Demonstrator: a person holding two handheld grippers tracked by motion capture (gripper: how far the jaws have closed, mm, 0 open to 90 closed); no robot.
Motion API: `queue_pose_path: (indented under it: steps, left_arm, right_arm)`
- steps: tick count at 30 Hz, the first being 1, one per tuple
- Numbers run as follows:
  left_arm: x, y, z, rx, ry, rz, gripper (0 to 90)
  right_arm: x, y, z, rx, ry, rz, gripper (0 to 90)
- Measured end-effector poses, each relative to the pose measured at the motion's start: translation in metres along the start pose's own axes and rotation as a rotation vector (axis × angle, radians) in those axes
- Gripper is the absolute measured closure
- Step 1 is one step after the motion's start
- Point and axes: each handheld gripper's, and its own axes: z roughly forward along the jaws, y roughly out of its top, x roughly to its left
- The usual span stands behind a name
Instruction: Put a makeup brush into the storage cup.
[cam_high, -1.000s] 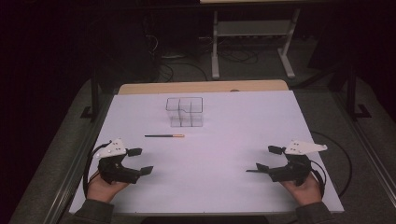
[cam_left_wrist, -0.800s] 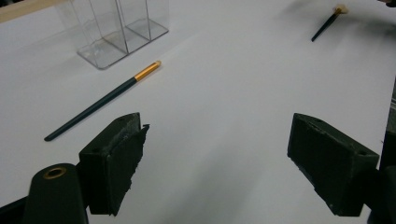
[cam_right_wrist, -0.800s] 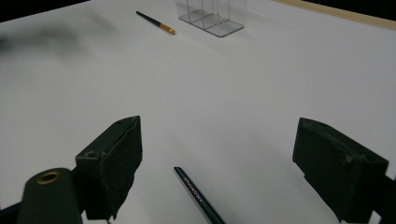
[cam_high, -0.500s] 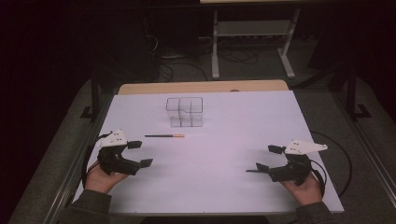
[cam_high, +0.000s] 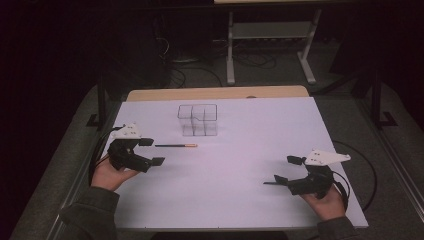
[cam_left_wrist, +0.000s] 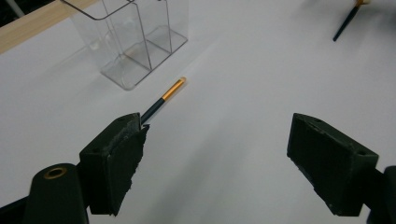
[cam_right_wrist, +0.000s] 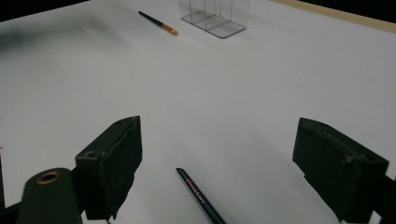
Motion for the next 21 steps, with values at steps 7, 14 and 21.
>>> queue_pose_path:
  steps: [7,14,21]
  left_arm:
    - [0.012,0.008,0.009,0.034,0.009,0.002,18.3]
    - [0.023,0.018,0.018,0.085,0.014,0.030,18.9]
    - [0.032,0.024,0.027,0.125,0.023,0.026,19.6]
  right_arm:
    - [0.000,0.000,0.000,-0.001,0.002,-0.002,15.0]
    - [-0.001,0.000,0.000,0.002,0.004,-0.004,15.1]
    - [-0.001,0.001,0.000,0.001,0.006,-0.006,15.0]
